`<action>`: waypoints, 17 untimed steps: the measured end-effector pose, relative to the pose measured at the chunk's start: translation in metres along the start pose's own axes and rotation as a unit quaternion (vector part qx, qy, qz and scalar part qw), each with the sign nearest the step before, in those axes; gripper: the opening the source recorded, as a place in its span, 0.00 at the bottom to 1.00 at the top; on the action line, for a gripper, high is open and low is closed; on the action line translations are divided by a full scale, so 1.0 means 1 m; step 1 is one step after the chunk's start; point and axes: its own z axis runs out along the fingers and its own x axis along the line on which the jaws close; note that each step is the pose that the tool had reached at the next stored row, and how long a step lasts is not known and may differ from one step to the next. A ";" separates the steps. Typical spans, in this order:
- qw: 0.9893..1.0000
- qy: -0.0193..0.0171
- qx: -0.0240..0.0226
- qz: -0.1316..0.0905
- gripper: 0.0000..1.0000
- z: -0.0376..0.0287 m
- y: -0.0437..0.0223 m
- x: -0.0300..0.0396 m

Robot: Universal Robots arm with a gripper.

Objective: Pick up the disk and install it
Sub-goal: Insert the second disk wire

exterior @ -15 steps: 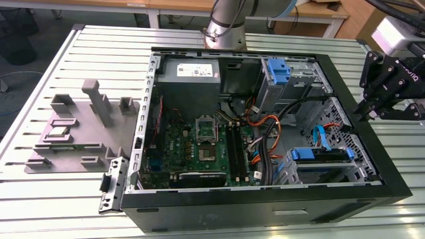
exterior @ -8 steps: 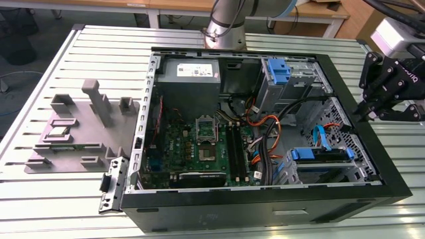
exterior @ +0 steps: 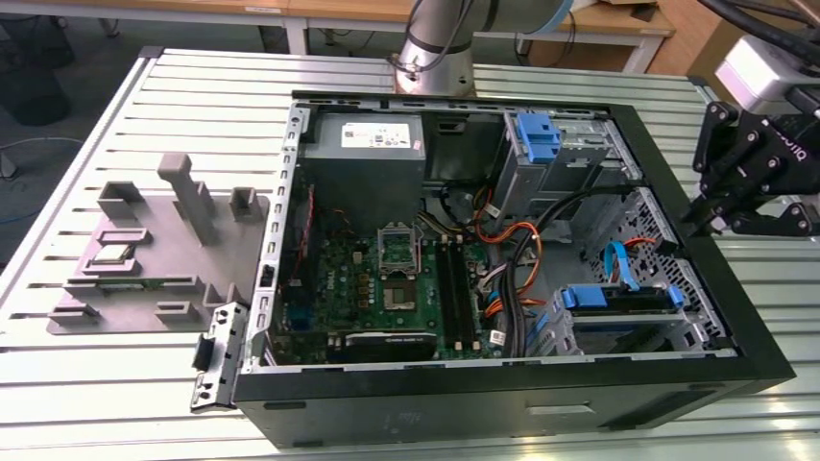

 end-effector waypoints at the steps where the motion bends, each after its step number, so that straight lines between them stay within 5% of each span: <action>1: 1.000 0.000 0.000 0.000 0.23 0.0001 0.0002 0.0000; 17: 1.000 0.000 0.000 0.000 0.23 0.0015 0.0012 0.0031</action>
